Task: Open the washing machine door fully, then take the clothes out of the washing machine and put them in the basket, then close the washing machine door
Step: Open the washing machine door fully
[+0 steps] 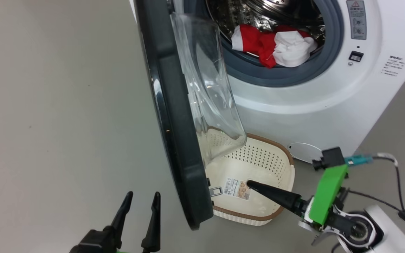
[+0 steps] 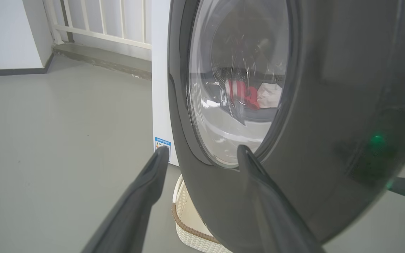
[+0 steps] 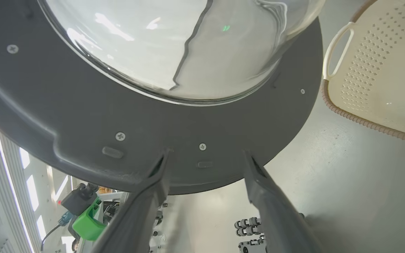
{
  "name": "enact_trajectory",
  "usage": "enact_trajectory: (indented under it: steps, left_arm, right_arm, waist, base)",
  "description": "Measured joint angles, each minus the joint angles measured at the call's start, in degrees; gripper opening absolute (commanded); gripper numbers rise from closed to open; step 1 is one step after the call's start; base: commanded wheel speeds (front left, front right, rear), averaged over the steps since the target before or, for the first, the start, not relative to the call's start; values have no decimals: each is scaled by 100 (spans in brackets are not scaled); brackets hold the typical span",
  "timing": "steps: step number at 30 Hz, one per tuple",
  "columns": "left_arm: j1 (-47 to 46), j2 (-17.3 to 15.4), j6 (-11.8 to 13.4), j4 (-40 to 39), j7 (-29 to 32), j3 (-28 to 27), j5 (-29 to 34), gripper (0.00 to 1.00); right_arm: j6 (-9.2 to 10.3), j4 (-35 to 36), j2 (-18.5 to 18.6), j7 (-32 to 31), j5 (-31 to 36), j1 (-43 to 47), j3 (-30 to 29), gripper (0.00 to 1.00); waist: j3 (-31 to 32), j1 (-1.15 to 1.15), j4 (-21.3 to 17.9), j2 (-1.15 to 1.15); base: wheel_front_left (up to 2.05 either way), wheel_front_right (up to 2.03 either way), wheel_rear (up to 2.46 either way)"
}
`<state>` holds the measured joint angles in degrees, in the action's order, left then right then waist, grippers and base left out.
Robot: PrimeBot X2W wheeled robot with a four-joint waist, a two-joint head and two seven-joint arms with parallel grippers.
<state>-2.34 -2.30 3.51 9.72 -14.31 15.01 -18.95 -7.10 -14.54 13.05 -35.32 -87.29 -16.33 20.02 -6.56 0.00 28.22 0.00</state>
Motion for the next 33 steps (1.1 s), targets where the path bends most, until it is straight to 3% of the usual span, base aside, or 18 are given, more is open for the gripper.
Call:
enact_trajectory:
  steps: [14, 25, 30, 33]
  left_arm:
    - [-3, 1, -1, 26, 0, -153, 16, 100]
    - [-2, 1, -1, 43, 0, -259, 23, 100]
    - [-2, 2, -1, 42, 0, -293, 23, 100]
    - [-2, 2, -1, 35, 0, -314, 23, 100]
  right_arm:
    - [0, -288, 497, 2172, 714, 521, -59, 100]
    - [0, -637, 923, 4517, 1793, 556, 978, 100]
    - [0, -969, 1047, 4946, 2394, 443, 1251, 100]
    - [-1, -931, 969, 4953, 2975, 366, 808, 100]
  waist:
    - [-43, 0, -223, 0]
    - [6, 0, -265, 0]
    - [-5, 0, -287, 0]
    - [-18, 0, -305, 0]
  base:
    - [0, 0, 0]
    - [0, 0, 0]
    - [0, 0, 0]
    - [0, 0, 0]
